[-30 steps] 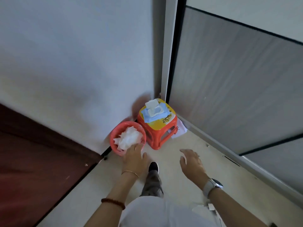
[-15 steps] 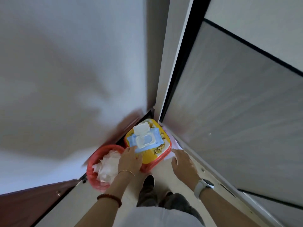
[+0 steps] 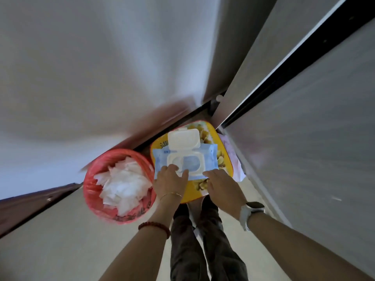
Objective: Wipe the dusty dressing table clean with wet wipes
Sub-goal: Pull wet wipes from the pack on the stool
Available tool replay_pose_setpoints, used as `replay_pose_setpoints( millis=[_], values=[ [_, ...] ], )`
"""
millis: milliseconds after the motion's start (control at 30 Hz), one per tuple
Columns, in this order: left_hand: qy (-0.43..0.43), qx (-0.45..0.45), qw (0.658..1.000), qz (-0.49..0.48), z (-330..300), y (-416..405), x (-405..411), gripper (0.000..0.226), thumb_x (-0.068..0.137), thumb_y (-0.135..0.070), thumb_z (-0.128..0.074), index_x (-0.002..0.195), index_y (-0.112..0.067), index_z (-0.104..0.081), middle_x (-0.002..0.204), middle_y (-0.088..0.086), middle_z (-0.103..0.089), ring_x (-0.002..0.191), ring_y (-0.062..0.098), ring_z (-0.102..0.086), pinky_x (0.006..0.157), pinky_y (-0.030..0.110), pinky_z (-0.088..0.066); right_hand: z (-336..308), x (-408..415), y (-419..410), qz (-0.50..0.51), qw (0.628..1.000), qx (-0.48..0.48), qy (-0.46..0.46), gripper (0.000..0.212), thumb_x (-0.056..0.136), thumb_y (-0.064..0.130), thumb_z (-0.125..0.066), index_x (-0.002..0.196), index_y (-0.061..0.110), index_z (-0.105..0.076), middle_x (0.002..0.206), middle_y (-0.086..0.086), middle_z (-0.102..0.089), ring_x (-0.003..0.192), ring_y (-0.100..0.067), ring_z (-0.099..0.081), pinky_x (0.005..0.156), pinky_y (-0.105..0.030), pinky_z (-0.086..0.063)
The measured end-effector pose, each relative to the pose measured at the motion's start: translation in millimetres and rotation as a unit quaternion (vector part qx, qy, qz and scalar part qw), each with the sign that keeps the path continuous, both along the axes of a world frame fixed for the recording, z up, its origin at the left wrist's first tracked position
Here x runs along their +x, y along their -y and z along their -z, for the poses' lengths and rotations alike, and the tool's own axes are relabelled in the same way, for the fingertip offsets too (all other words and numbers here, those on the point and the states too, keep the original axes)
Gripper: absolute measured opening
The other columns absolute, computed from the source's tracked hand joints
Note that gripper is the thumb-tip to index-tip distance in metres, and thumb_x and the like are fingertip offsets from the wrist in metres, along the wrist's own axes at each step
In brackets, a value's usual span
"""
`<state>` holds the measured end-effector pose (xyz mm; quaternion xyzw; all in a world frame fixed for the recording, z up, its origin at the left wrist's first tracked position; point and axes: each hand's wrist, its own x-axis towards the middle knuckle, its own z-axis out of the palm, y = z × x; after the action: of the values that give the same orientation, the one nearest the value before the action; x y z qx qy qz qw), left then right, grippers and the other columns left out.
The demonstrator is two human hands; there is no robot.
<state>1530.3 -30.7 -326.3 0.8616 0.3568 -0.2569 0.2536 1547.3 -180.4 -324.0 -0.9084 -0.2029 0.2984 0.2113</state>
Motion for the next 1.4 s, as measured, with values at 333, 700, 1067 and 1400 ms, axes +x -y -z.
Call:
replay_pose_setpoints(
  millis=[333,700,1067,1400],
  values=[
    [0.05,-0.025,0.985,-0.164,40,-28,-7,0.023,0.083,-0.017,-0.058,0.083,0.004,-0.064,0.103,0.023,-0.055,0.096,0.036,-0.054,0.077,0.035,-0.041,64,37,-41,-0.185,0.97,-0.02,0.16,0.016,0.072,0.01,-0.057,0.081,0.016,-0.069,0.073,-0.005,-0.061,0.067,-0.028,-0.059,0.047,-0.029,-0.043],
    [0.038,-0.038,0.981,-0.188,62,-30,-7,0.022,0.082,-0.021,-0.059,0.087,-0.001,-0.067,0.105,0.019,-0.055,0.096,0.034,-0.055,0.079,0.036,-0.044,85,40,-62,-0.197,0.951,-0.091,0.22,0.027,0.062,0.018,-0.08,0.058,0.015,-0.053,0.061,-0.003,-0.053,0.06,-0.024,-0.055,0.047,-0.027,-0.034],
    [0.053,-0.028,0.982,-0.181,68,-29,-8,0.021,0.082,-0.019,-0.059,0.083,0.002,-0.064,0.094,0.012,-0.047,0.091,0.034,-0.053,0.077,0.037,-0.043,103,43,-58,-0.225,0.928,-0.064,0.289,0.026,0.062,0.01,-0.076,0.058,0.014,-0.05,0.06,-0.003,-0.049,0.057,-0.022,-0.049,0.048,-0.03,-0.032],
    [0.06,-0.027,0.979,-0.191,70,-27,-11,0.021,0.083,-0.019,-0.06,0.083,0.001,-0.064,0.101,0.016,-0.052,0.094,0.032,-0.053,0.077,0.035,-0.042,105,39,-63,-0.251,0.903,-0.096,0.336,0.014,0.062,0.009,-0.063,0.058,0.016,-0.052,0.059,-0.002,-0.05,0.055,-0.02,-0.049,0.049,-0.027,-0.034]
  ],
)
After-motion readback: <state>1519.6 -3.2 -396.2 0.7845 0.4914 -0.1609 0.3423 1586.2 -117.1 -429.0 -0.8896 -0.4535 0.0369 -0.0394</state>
